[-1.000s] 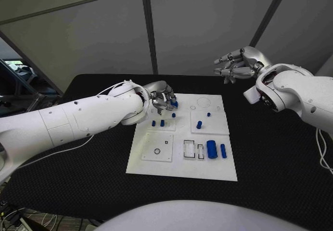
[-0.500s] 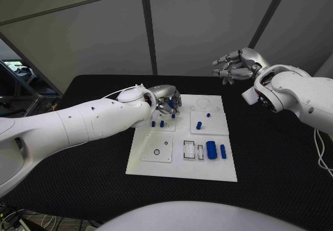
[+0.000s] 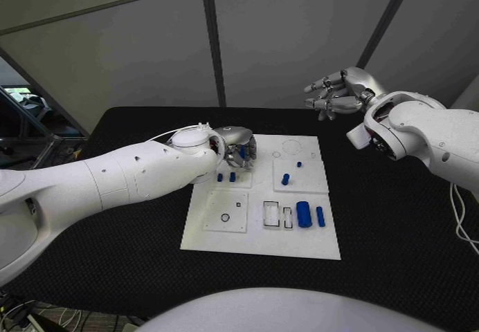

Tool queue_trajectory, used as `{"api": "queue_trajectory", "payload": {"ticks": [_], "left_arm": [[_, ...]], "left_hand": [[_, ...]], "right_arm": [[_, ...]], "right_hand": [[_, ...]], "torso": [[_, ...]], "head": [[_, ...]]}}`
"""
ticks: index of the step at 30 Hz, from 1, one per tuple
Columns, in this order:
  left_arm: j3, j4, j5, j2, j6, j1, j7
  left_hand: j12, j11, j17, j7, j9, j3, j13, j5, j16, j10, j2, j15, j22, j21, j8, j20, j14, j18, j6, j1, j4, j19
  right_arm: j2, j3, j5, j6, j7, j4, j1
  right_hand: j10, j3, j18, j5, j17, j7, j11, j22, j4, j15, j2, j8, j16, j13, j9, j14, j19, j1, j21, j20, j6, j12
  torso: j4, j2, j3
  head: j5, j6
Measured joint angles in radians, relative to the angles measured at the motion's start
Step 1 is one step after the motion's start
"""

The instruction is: Assemble the parts on the task board

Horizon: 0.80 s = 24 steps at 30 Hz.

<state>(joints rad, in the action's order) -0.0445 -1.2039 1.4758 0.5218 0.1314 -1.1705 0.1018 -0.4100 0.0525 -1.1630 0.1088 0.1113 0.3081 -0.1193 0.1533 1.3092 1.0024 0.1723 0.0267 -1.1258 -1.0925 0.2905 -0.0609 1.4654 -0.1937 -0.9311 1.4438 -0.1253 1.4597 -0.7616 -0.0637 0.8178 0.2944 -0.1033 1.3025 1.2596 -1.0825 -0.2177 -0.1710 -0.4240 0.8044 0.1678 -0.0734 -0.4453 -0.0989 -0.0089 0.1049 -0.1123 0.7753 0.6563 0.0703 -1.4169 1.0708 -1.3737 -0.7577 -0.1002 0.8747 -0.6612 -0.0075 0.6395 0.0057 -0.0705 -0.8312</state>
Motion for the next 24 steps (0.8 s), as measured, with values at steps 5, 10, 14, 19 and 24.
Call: {"api": "queue_trajectory", "payload": {"ticks": [5, 10, 14, 19, 24], "left_arm": [[0.0, 0.0, 0.013, 0.001, -0.023, 0.003, 0.013], [0.0, 0.0, 0.02, 0.001, -0.037, 0.005, 0.022], [0.0, 0.004, 0.024, 0.0, -0.041, 0.005, 0.025], [0.001, 0.006, 0.026, -0.001, -0.042, 0.005, 0.025], [0.001, 0.008, 0.028, -0.003, -0.042, 0.005, 0.025]], "left_hand": [[0.005, 0.003, 0.001, 0.003, -0.001, 0.003, 0.003, 0.0, 0.0, 0.004, 0.0, 0.004, 0.002, 0.0, 0.0, 0.0, 0.004, 0.0, -0.004, 0.0, -0.003, 0.0], [0.013, 0.0, 0.003, 0.0, -0.001, 0.009, 0.006, 0.0, 0.0, 0.008, 0.0, 0.004, 0.002, 0.0, -0.008, 0.0, 0.004, 0.0, -0.007, 0.0, -0.003, 0.0], [0.02, -0.001, 0.006, 0.002, -0.001, 0.031, 0.011, 0.0, 0.004, 0.032, -0.004, 0.004, 0.0, 0.0, -0.012, 0.0, 0.004, 0.0, -0.024, 0.004, 0.004, 0.0], [0.035, -0.004, 0.01, 0.0, -0.001, 0.056, 0.016, 0.0, 0.005, 0.052, -0.011, 0.004, -0.002, 0.0, -0.019, 0.0, 0.004, 0.0, -0.039, 0.01, 0.014, 0.0], [0.047, -0.006, 0.014, -0.004, -0.001, 0.074, 0.021, 0.0, 0.008, 0.067, -0.015, 0.007, -0.006, 0.0, -0.026, 0.0, 0.0, 0.0, -0.054, 0.014, 0.019, 0.0]], "right_arm": [[0.0, 0.0, 0.0, 0.0, 0.0, 0.001, 0.0], [0.0, 0.0, 0.0, -0.001, 0.0, 0.001, 0.0], [0.001, 0.0, 0.0, -0.001, 0.0, 0.001, 0.0], [0.002, 0.0, 0.0, -0.001, 0.0, 0.001, 0.0], [0.003, 0.0, 0.0, -0.002, 0.0, 0.001, 0.0]], "right_hand": [[0.0, 0.0, 0.0, 0.0, 0.0, 0.0, 0.0, 0.0, 0.0, 0.0, 0.0, 0.0, 0.0, 0.0, 0.0, 0.0, 0.0, 0.0, 0.0, 0.0, 0.0, 0.0], [0.0, 0.0, 0.0, 0.0, 0.0, 0.0, 0.0, 0.0, 0.0, 0.0, 0.0, 0.0, 0.0, 0.0, 0.0, 0.0, 0.0, 0.0, 0.0, 0.0, 0.0, 0.0], [0.0, 0.0, 0.0, 0.0, 0.0, 0.0, 0.0, 0.0, 0.0, 0.0, 0.0, 0.0, 0.0, 0.0, 0.0, 0.0, 0.0, 0.0, 0.0, 0.0, 0.0, 0.0], [0.0, 0.0, 0.0, 0.0, 0.0, 0.0, 0.0, 0.0, 0.0, 0.0, 0.0, 0.0, 0.0, 0.0, 0.0, 0.0, 0.0, 0.0, 0.0, 0.0, 0.0, 0.0], [0.0, 0.0, 0.0, 0.0, 0.0, 0.0, 0.0, 0.0, 0.0, 0.0, 0.0, 0.0, 0.0, 0.0, 0.0, 0.0, 0.0, 0.0, 0.0, 0.0, 0.0, 0.0]], "torso": [[0.0005, 0.0, 0.0], [0.0006, 0.0, 0.0], [0.0006, 0.0, 0.0001], [0.0006, 0.0, 0.0001], [0.0006, 0.0, 0.0001]], "head": [[0.002, -0.001], [0.002, -0.002], [0.003, -0.003], [0.004, -0.004], [0.004, -0.006]]}}
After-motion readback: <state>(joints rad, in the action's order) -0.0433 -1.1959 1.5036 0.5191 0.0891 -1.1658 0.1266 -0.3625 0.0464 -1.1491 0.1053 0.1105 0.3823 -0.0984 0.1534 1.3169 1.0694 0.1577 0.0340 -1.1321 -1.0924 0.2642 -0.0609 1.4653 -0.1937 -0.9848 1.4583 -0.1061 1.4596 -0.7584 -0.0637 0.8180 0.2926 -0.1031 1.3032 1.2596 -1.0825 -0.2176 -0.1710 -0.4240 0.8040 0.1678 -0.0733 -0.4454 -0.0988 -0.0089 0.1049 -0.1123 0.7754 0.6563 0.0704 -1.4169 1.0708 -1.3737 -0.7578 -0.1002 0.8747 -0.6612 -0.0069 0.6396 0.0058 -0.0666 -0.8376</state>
